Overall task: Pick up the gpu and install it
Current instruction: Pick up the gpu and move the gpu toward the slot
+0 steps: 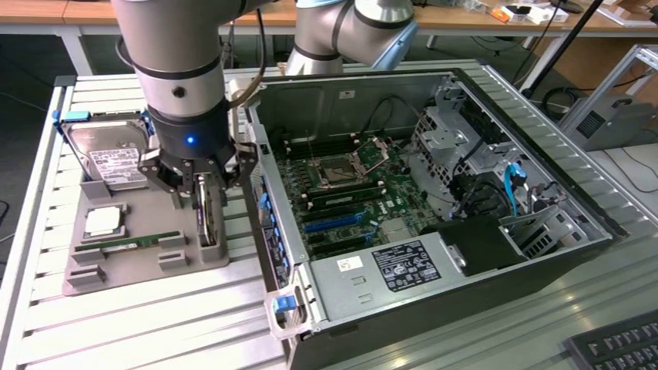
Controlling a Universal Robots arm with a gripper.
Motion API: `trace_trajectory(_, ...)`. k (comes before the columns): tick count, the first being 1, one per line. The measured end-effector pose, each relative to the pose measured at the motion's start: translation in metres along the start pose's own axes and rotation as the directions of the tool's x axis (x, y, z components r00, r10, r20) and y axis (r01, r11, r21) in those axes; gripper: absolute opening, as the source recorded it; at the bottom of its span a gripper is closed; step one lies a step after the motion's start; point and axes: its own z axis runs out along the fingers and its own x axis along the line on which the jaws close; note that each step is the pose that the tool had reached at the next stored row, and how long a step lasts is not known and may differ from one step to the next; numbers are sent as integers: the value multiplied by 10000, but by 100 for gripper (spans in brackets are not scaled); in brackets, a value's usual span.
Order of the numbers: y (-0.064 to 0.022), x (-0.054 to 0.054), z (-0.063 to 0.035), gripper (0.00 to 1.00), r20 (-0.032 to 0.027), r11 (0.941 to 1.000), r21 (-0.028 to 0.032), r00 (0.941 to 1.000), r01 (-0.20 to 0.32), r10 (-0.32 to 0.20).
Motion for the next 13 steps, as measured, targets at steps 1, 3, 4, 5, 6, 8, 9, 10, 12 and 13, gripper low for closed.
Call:
trace_trajectory(1,15,1,5,42,1,10000,2,10000,0,0)
trace_trajectory(3,32,3,12,42,1,10000,6,10000,1,-1)
trace_trajectory(4,40,4,16,42,1,10000,7,10000,1,-1)
trace_trajectory(5,47,5,19,42,1,10000,9,10000,0,0)
trace_trajectory(6,55,6,23,42,1,10000,10,10000,1,-1)
trace_trajectory(8,68,7,31,42,2,10000,11,10000,1,-1)
trace_trajectory(9,75,8,35,42,2,10000,13,10000,0,0)
trace_trajectory(10,82,9,39,42,1,10000,16,10000,1,-1)
trace_trajectory(12,96,10,51,42,3,10000,21,10000,1,-1)
trace_trajectory(13,103,11,55,42,1,10000,25,10000,1,-1)
